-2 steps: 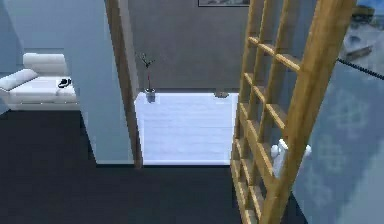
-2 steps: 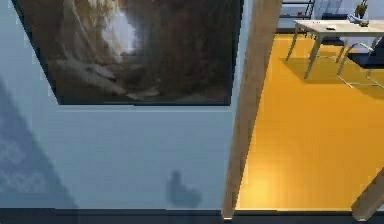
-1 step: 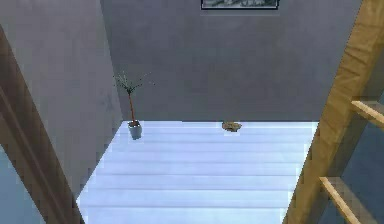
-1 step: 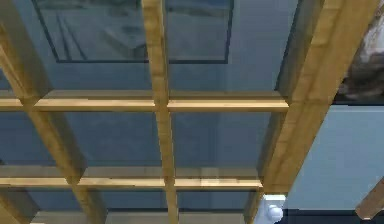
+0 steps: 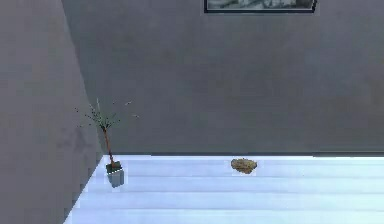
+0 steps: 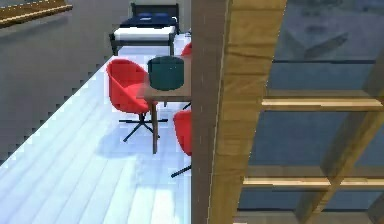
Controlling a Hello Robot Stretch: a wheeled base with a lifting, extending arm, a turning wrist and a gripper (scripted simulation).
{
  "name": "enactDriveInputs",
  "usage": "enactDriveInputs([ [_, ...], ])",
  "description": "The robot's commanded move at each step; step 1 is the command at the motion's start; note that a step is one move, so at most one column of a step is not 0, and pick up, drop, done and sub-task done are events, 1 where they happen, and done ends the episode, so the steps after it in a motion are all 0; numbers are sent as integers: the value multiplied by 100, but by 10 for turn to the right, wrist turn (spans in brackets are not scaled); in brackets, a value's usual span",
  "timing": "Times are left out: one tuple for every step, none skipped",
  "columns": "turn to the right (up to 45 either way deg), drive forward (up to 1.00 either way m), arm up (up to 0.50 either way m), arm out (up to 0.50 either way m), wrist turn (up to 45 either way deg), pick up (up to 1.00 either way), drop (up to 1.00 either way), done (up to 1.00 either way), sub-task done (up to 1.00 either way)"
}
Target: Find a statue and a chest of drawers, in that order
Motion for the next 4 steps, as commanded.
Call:
enactDriveInputs([
  [420, 0, 0, 0, 0, 0, 0, 0, 0],
  [0, 45, 0, 0, 0, 0, 0, 0, 0],
  [90, 0, 0, 0, 0, 0, 0, 0, 0],
  [0, 100, 0, 0, 0, 0, 0, 0, 0],
])
